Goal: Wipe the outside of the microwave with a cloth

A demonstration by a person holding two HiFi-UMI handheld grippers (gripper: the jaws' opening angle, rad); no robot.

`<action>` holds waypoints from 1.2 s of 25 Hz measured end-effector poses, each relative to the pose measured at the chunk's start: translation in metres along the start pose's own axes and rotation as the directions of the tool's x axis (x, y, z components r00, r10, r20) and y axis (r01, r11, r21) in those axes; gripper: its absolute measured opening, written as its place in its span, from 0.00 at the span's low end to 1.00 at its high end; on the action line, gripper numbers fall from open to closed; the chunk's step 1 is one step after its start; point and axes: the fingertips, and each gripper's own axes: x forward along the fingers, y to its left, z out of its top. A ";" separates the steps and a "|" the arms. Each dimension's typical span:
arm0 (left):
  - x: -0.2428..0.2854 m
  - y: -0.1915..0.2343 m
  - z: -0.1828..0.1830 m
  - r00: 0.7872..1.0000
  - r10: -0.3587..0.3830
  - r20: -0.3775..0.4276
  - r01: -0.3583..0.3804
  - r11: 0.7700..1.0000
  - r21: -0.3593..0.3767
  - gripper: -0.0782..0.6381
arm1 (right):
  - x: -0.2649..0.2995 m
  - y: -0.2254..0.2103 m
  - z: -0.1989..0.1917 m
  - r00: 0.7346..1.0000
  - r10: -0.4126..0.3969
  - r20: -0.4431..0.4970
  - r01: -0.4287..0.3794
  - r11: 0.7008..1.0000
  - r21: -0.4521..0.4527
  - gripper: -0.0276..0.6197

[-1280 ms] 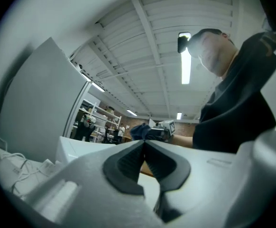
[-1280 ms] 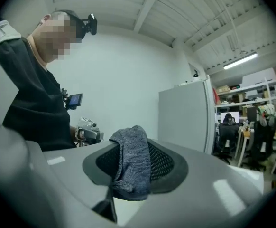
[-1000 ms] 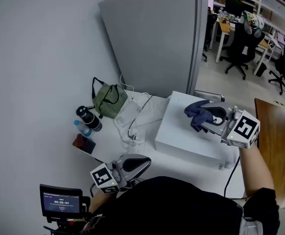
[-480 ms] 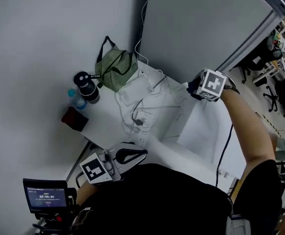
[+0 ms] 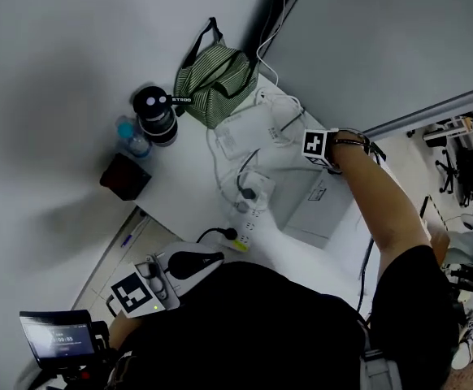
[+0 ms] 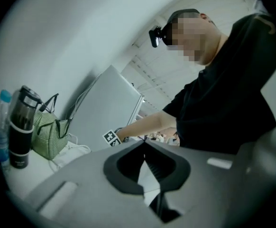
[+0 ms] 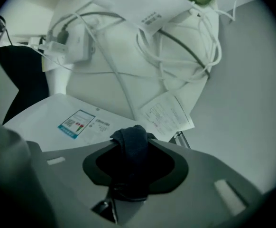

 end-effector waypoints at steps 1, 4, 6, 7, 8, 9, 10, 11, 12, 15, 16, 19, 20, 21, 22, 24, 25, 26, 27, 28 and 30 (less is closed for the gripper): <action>-0.004 0.001 -0.001 1.000 0.015 0.000 -0.015 1.000 -0.009 0.12 | 0.010 -0.002 0.007 1.000 0.003 -0.028 -0.003 1.000 -0.009 0.24; -0.012 0.000 -0.005 0.998 0.057 -0.002 -0.057 0.998 -0.040 0.12 | 0.033 -0.005 0.023 0.995 0.007 -0.095 -0.010 0.999 -0.035 0.23; -0.016 -0.005 -0.011 0.997 0.080 -0.014 -0.080 0.995 -0.056 0.12 | 0.044 -0.004 0.031 0.993 0.010 -0.117 -0.015 0.999 -0.048 0.23; -0.018 -0.007 -0.014 0.996 0.087 -0.024 -0.089 0.994 -0.062 0.12 | 0.048 -0.003 0.035 0.992 0.013 -0.122 -0.019 0.998 -0.052 0.23; -0.020 -0.008 -0.018 0.995 0.092 -0.034 -0.094 0.993 -0.067 0.12 | 0.050 -0.003 0.038 0.992 0.017 -0.123 -0.024 0.998 -0.054 0.23; -0.020 -0.007 -0.020 0.995 0.093 -0.040 -0.095 0.993 -0.071 0.12 | 0.048 -0.002 0.038 0.992 0.026 -0.120 -0.032 0.998 -0.056 0.23; -0.019 -0.007 -0.021 0.995 0.090 -0.041 -0.092 0.993 -0.071 0.12 | 0.042 -0.001 0.036 0.993 0.040 -0.108 -0.047 0.997 -0.059 0.23; -0.017 -0.007 -0.020 0.996 0.084 -0.036 -0.086 0.994 -0.070 0.12 | 0.030 0.001 0.031 0.995 0.061 -0.083 -0.066 0.996 -0.066 0.24; -0.015 -0.007 -0.017 0.997 0.077 -0.028 -0.078 0.995 -0.065 0.12 | 0.010 0.006 0.024 0.996 0.081 -0.042 -0.084 0.994 -0.077 0.24; -0.007 -0.010 -0.004 0.999 0.042 0.004 -0.042 0.998 -0.039 0.12 | -0.077 0.025 -0.011 0.985 0.110 0.136 -0.096 0.989 -0.109 0.24; -0.003 -0.011 0.001 1.000 0.026 0.013 -0.026 0.999 -0.028 0.12 | -0.104 0.033 -0.028 0.979 0.110 0.171 -0.090 0.989 -0.116 0.24; 0.010 -0.017 0.015 0.999 -0.025 0.048 0.025 1.000 -0.003 0.12 | -0.140 0.049 -0.070 0.987 0.077 0.140 -0.059 0.990 -0.129 0.24; 0.013 -0.020 0.018 0.998 -0.037 0.058 0.037 0.999 0.001 0.12 | -0.137 0.052 -0.075 0.991 0.068 0.114 -0.053 0.990 -0.129 0.24; 0.014 -0.022 0.019 0.997 -0.045 0.065 0.044 0.999 0.003 0.12 | -0.130 0.055 -0.075 0.993 0.063 0.095 -0.050 0.991 -0.125 0.24; 0.014 -0.025 0.019 0.997 -0.049 0.067 0.049 0.999 0.004 0.12 | -0.122 0.057 -0.070 0.995 0.060 0.082 -0.050 0.992 -0.120 0.24; 0.009 -0.026 0.015 0.997 -0.047 0.067 0.047 0.999 -0.005 0.12 | -0.106 0.059 -0.058 0.997 0.064 0.037 -0.059 0.992 -0.113 0.24; 0.006 -0.026 0.011 0.997 -0.038 0.066 0.039 0.999 -0.015 0.12 | -0.097 0.059 -0.051 0.998 0.069 0.003 -0.069 0.991 -0.116 0.24; 0.002 -0.024 0.006 0.998 -0.023 0.065 0.025 0.999 -0.029 0.12 | -0.086 0.058 -0.042 0.997 0.076 -0.030 -0.079 0.989 -0.121 0.24; -0.003 -0.022 0.001 0.998 -0.004 0.062 0.007 0.999 -0.045 0.12 | -0.072 0.057 -0.031 0.995 0.081 -0.057 -0.088 0.988 -0.129 0.24; -0.009 -0.020 -0.004 0.998 0.016 0.059 -0.013 0.998 -0.062 0.12 | -0.056 0.057 -0.017 0.993 0.085 -0.077 -0.095 0.986 -0.137 0.23; -0.023 -0.016 -0.015 0.997 0.055 0.051 -0.050 0.994 -0.093 0.12 | -0.021 0.059 0.011 0.991 0.082 -0.109 -0.099 0.982 -0.159 0.23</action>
